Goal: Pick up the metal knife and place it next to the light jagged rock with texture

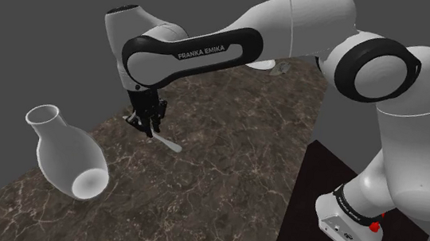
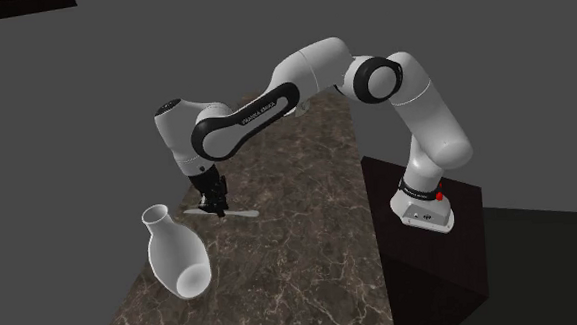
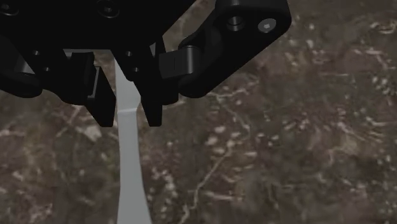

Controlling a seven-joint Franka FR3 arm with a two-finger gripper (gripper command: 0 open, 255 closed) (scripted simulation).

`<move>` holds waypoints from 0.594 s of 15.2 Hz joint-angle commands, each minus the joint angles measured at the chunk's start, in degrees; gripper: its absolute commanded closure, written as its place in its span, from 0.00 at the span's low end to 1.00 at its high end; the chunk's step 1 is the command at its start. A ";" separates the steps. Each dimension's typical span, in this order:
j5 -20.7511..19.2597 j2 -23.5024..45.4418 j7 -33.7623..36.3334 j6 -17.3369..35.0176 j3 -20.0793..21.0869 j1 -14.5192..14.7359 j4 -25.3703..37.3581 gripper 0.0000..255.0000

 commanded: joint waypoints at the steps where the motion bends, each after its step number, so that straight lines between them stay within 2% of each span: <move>1: 0.07 0.42 -0.03 -0.14 0.08 0.19 0.15 1.00; 9: 0.25 -0.32 0.02 -0.98 0.24 0.11 0.27 1.00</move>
